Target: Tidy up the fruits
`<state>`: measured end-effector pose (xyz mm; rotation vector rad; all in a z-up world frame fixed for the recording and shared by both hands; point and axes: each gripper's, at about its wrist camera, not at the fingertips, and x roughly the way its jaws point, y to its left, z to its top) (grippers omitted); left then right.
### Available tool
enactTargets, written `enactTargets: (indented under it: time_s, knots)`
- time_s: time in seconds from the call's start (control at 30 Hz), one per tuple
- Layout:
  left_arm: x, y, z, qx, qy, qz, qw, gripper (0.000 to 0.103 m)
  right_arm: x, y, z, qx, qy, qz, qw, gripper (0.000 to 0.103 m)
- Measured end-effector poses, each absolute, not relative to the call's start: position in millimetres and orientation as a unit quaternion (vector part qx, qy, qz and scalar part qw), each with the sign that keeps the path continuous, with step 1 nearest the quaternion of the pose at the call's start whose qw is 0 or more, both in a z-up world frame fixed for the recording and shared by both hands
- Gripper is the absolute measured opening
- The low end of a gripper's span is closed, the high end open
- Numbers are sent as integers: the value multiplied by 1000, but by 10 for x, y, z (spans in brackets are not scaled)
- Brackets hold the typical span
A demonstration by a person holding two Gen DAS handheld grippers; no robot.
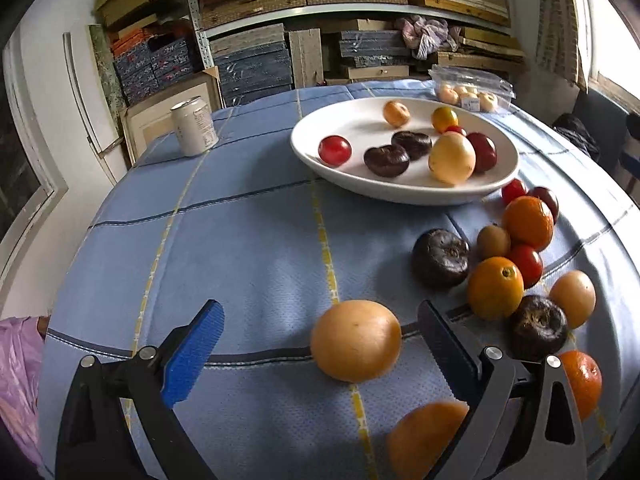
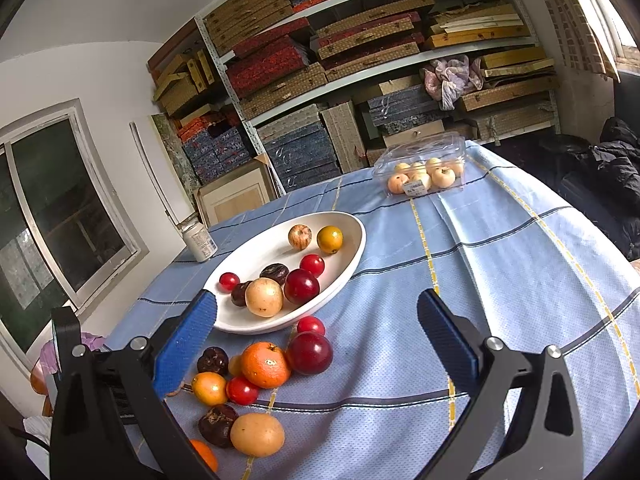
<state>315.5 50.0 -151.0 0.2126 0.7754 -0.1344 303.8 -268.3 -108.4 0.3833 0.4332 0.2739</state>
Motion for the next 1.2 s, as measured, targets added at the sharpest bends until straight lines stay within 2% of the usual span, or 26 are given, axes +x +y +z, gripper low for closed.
enactTargets:
  time_s: [0.07, 0.13, 0.23, 0.53, 0.63, 0.77, 0.97, 1.13, 1.17, 1.2]
  knots:
    - [3159, 500, -1534, 102, 381, -67, 916, 97, 3034, -2673, -1086, 189, 214, 136, 949, 98]
    - [3162, 526, -1543, 97, 385, -67, 915, 85, 3022, -2678, -1079, 189, 213, 136, 949, 98]
    - [3169, 589, -1553, 72, 394, -82, 912, 74, 3025, -2679, -1081, 190, 214, 136, 949, 98]
    - [3149, 582, -1563, 61, 399, -105, 909, 58, 3024, -2670, -1074, 190, 214, 137, 948, 98]
    - [3161, 565, -1569, 59, 401, -114, 907, 48, 3029, -2646, -1076, 187, 218, 142, 947, 98]
    - [3200, 611, -1583, 48, 407, -108, 906, 48, 3030, -2522, -1094, 167, 237, 165, 943, 98]
    - [3258, 741, -1581, 34, 411, -86, 907, 48, 2900, -2124, -1199, 74, 278, 202, 936, 98]
    - [3273, 729, -1601, 42, 416, -80, 905, 48, 2602, -1924, -1266, 19, 271, 214, 939, 98]
    - [3273, 735, -1601, 40, 416, -80, 905, 48, 2565, -1892, -1283, 9, 272, 215, 938, 97]
    - [3278, 747, -1603, 37, 418, -81, 904, 48, 2534, -1831, -1312, -7, 276, 214, 937, 92]
